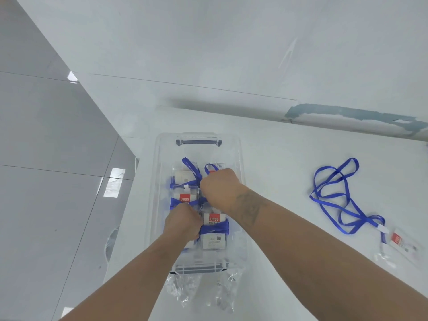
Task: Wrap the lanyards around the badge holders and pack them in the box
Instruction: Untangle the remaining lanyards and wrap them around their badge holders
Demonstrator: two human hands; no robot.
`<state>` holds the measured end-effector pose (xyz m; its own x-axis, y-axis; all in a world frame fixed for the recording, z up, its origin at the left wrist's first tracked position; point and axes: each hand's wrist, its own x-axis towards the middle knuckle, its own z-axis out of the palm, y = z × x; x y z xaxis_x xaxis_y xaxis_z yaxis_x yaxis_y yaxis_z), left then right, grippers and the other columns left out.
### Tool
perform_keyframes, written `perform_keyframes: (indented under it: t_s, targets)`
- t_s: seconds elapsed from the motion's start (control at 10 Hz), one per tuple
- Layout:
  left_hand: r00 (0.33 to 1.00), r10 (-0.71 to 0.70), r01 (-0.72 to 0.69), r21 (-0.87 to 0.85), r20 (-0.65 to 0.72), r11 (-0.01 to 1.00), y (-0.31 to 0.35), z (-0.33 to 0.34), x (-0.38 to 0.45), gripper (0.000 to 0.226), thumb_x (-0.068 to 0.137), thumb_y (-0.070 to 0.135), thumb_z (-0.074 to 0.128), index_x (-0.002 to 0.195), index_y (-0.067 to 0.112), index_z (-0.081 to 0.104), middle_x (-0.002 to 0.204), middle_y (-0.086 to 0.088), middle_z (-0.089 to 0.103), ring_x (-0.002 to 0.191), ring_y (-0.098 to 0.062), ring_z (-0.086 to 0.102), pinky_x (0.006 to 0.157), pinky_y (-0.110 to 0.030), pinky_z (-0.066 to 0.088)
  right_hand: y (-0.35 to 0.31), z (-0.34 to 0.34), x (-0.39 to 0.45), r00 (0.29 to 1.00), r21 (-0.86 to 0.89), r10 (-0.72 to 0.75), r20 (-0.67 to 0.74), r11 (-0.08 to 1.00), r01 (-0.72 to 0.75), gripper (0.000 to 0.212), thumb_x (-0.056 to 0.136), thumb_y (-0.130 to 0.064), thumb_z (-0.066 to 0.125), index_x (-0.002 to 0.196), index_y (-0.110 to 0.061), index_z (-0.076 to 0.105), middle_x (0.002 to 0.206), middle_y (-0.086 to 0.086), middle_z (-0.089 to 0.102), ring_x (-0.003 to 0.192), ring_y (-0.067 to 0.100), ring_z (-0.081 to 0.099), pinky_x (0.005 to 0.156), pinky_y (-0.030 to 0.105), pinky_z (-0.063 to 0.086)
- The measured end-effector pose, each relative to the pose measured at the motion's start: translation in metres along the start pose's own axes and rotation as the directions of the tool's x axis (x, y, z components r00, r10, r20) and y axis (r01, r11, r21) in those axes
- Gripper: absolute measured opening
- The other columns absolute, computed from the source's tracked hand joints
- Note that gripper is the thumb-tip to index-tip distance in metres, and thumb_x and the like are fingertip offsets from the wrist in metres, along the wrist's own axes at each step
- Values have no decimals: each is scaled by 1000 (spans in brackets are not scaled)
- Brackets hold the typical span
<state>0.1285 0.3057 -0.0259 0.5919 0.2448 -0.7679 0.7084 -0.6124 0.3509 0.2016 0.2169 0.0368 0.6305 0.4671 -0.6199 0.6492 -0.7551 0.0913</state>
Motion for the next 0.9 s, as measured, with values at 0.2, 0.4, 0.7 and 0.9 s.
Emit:
perform_keyframes:
  t_s: [0.2,0.4,0.7,0.9]
  targets:
    - [993,85,-50,365,-80,930,11,0,-11,8,94,24,58,94,16,57,79,1,56,81,-18,61,74,-28,51,0,-1,-4,1000,-21,-16,-6,1000,16,18,97,-21,55,114,-17,60,70,-3,40,80,18,47,78,29,36]
    - [989,142,-105,511,-33,853,22,-6,-14,19,94,22,60,112,15,58,98,-2,62,100,-20,65,85,-29,51,4,-11,-17,999,-39,3,-52,999,-5,7,93,-12,57,88,-17,59,67,-4,42,75,18,47,81,30,34]
    - [944,312,-202,569,-103,797,30,-38,-44,16,96,24,56,108,14,59,87,0,55,83,-17,58,81,-29,52,30,-25,-57,934,247,128,-334,968,-44,26,96,-27,48,110,-37,67,96,-9,68,88,16,55,81,28,35]
    - [767,557,-443,365,-319,819,23,-54,-61,26,100,33,43,98,26,67,89,6,70,81,-16,62,73,-29,53,43,-7,-104,732,519,381,-565,854,-43,20,96,-39,54,107,-37,70,99,-21,71,93,5,57,85,22,39]
